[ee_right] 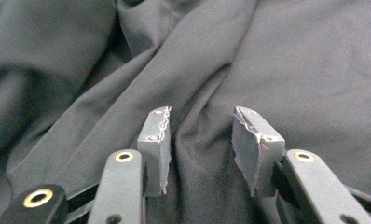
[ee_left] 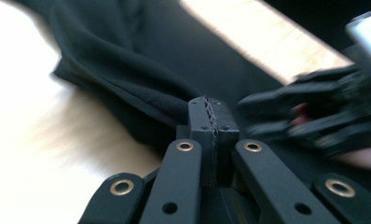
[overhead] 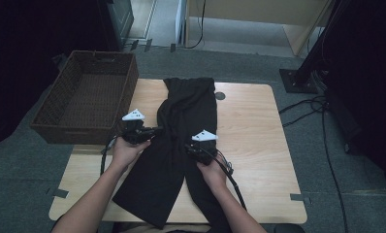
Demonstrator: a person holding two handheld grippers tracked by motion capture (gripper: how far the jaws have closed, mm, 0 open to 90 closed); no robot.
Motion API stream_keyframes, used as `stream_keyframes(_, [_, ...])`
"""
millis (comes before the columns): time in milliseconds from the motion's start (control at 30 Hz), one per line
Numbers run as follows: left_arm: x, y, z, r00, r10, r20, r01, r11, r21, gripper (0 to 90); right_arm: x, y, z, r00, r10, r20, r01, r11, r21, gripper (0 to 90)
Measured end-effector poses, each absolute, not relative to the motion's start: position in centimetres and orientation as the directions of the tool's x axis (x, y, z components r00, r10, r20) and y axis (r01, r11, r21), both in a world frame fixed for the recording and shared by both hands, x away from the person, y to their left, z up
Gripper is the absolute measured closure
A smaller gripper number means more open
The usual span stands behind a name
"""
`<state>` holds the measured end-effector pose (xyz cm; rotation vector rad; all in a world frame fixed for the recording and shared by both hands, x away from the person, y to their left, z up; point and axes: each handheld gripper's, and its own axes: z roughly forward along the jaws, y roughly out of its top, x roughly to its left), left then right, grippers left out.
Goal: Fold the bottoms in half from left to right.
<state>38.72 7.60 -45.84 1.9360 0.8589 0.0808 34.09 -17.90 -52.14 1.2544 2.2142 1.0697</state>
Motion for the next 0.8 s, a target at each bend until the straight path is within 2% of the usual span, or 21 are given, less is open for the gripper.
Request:
stream_keyframes(200, [37.9,4.6,-44.6,0.805,0.514,-0.296,0.493,-0.301,0.816,90.0,33.9,-16.1,-52.1,-0.556,0.830,0.045,0.549,0.325,0.770,57.8])
stream_keyframes(567, [37.5,3.7,-45.0,0.812,0.504,-0.295,0.499,-0.335,0.800,90.0,28.4,-19.9,-52.0,-0.589,0.807,0.037,0.543,0.361,0.758,52.7])
stream_keyframes(667, [37.4,3.7,-45.0,0.814,0.504,-0.290,0.496,-0.341,0.798,90.0,27.7,-20.6,-51.8,-0.595,0.804,0.014,0.537,0.384,0.751,51.9])
stream_keyframes(800, [37.6,3.5,-45.0,0.808,0.503,-0.307,0.507,-0.328,0.797,90.0,27.8,-20.9,-52.2,-0.592,0.805,0.038,0.530,0.353,0.771,51.6])
